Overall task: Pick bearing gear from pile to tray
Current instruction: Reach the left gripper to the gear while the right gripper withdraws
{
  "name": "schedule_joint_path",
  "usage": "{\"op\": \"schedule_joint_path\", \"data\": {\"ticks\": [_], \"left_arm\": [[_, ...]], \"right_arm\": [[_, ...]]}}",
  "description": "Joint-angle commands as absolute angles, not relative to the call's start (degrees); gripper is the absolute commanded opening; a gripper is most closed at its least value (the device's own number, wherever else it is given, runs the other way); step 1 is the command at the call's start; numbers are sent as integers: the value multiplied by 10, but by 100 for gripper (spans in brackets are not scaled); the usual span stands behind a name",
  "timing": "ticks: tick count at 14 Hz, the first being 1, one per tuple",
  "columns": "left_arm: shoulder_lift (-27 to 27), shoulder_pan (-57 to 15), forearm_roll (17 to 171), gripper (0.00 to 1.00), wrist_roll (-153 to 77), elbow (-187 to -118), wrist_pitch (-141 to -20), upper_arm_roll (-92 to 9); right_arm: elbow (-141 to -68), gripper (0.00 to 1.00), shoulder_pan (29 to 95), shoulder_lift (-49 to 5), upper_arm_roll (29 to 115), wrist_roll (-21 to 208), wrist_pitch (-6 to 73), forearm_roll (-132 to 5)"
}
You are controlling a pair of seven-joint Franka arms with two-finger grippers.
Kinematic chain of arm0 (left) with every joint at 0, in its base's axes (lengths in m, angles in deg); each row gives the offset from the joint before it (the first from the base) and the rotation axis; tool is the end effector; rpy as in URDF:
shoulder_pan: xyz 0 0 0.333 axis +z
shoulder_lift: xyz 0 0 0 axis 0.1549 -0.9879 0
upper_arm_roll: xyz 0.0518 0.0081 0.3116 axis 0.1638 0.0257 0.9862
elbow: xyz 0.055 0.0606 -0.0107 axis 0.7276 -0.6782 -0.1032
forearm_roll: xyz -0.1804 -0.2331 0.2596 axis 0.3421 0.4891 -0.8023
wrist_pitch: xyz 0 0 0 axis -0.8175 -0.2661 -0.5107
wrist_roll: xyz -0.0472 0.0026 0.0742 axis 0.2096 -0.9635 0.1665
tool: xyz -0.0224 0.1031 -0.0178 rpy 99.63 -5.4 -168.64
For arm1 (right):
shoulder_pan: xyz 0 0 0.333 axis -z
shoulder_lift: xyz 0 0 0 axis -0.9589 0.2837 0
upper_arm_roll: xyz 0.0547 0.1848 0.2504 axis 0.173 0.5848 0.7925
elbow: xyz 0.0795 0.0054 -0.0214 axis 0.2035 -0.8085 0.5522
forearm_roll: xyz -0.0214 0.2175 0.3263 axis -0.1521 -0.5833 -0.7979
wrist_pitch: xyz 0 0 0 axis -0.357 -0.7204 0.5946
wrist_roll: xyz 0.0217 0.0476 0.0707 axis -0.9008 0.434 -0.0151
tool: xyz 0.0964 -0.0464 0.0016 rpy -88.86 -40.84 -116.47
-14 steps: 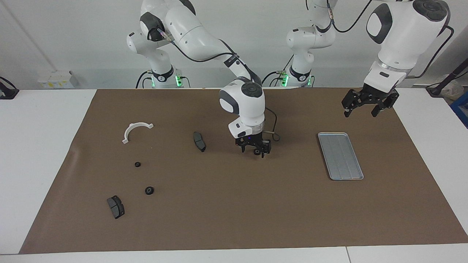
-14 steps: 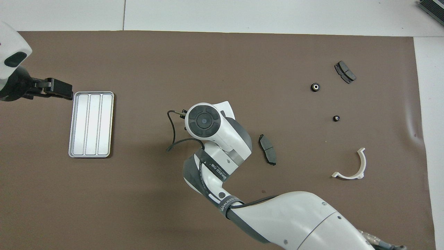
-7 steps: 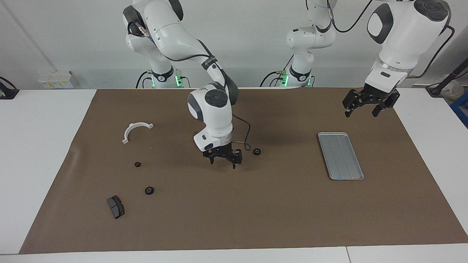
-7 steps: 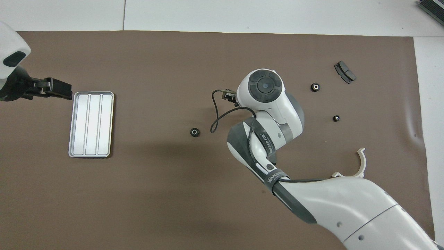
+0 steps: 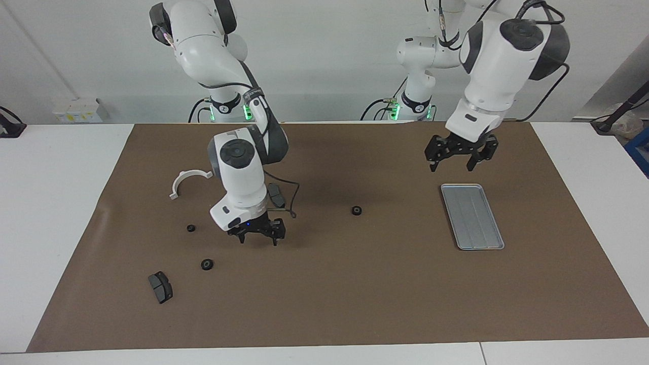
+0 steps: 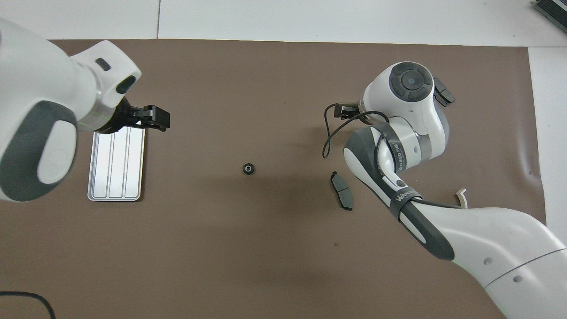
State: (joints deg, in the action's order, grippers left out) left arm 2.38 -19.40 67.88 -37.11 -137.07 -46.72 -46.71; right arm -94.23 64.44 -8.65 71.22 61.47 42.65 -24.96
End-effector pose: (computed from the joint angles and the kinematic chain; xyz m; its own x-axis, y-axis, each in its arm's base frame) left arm 0.5785 -0.1899 0.5474 0.9967 -0.0444 0.0676 -0.0460 -0.9987 0.0218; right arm 0.6701 0.1698 0.3391 0.9907 -0.0873 0.1047 -0.0905 -0.9955 0.0262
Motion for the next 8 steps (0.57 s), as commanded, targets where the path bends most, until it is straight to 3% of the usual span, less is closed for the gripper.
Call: {"op": "schedule_joint_path", "data": {"ticks": [1,8], "left_arm": [[-1,-234,677,100,-304,-1401,-544,-460],[-82,-312,670,100,-248,-1442,-634,-459]], "right_arm": [[-972,100,688,-102,722,691,412,-252],[-958,100,736,-63,720,757,465,-247]]}}
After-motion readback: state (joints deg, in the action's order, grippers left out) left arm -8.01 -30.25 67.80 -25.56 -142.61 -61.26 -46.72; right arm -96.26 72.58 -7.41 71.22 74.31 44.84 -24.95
